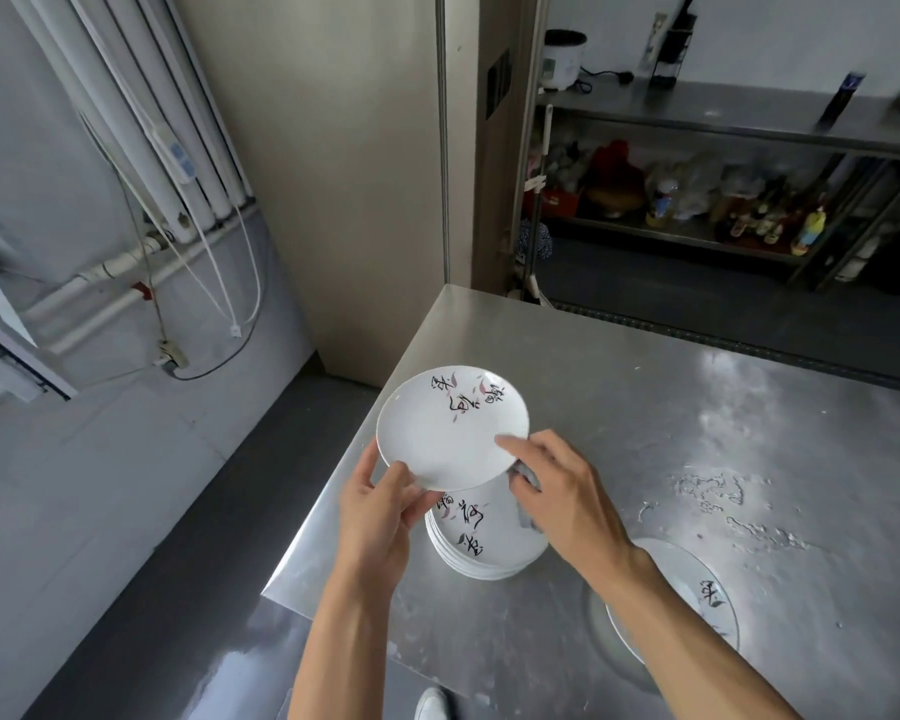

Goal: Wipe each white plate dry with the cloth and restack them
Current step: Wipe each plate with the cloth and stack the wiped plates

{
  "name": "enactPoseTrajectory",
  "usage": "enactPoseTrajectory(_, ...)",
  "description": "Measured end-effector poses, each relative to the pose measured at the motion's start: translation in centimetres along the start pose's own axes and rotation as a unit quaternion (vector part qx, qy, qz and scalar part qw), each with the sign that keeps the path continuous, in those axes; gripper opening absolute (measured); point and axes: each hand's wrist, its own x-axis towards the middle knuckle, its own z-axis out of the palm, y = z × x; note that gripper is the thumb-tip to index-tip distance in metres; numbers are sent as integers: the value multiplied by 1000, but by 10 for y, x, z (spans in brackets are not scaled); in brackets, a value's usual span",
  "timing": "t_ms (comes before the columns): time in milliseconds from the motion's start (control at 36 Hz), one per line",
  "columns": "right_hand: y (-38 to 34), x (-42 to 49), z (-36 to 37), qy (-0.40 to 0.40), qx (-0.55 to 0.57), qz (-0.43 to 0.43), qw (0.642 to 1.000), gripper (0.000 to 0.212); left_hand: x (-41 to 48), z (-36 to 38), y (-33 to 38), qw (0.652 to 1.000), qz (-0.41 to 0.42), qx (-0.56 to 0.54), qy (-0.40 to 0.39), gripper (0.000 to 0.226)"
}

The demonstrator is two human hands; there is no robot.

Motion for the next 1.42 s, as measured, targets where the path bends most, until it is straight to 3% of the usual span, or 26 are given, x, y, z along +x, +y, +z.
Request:
enactPoseTrajectory(83,0,-1,7,41,11,15,999,33,0,7,-3,1000,-10,-5,10,53)
enactPoseTrajectory(278,13,-7,-2,36,37,50,997,26,7,10,-8,999,-2,48,8,57)
enactPoseTrajectory(417,19,-5,-6,21,43,68,997,21,8,15,-13,986,55,155,4,79)
enactPoseTrajectory(472,22,-5,-9,17,43,74,996,20,9,13,-16,955,131,266,-8,73)
enactPoseTrajectory(528,24,-5,-10,17,49,87,995,20,11,10,-17,904,213,369,-42,50)
enactPoseTrajectory(583,25,-5,-11,15,55,99,993,19,15,6,-19,830,293,467,-90,38)
enactPoseTrajectory(639,26,-4,-12,9,57,105,993,19,20,7,-20,738,361,556,-127,43)
enactPoseTrajectory(667,27,-3,-13,7,57,105,993,18,22,10,-21,708,370,585,-140,44)
enactPoseTrajectory(889,35,6,-17,3,54,99,994,26,21,26,-26,671,455,578,-92,39)
enactPoseTrajectory(944,35,9,-19,-2,58,91,994,34,20,28,-27,697,420,576,-74,37)
enactPoseTrajectory(1028,35,9,-22,-14,81,103,991,54,22,27,-35,776,321,541,-49,34)
enactPoseTrajectory(1111,37,5,-20,-7,89,141,986,57,24,25,-42,901,228,363,-72,13)
enactPoseTrajectory(1167,37,3,-18,11,101,171,980,50,20,26,-39,956,181,220,-72,14)
enactPoseTrajectory(1278,34,-1,-16,38,86,180,979,36,18,25,-36,996,52,34,-58,14)
enactPoseTrajectory(1417,26,4,-16,60,63,129,988,34,17,22,-36,992,-50,-79,-80,24)
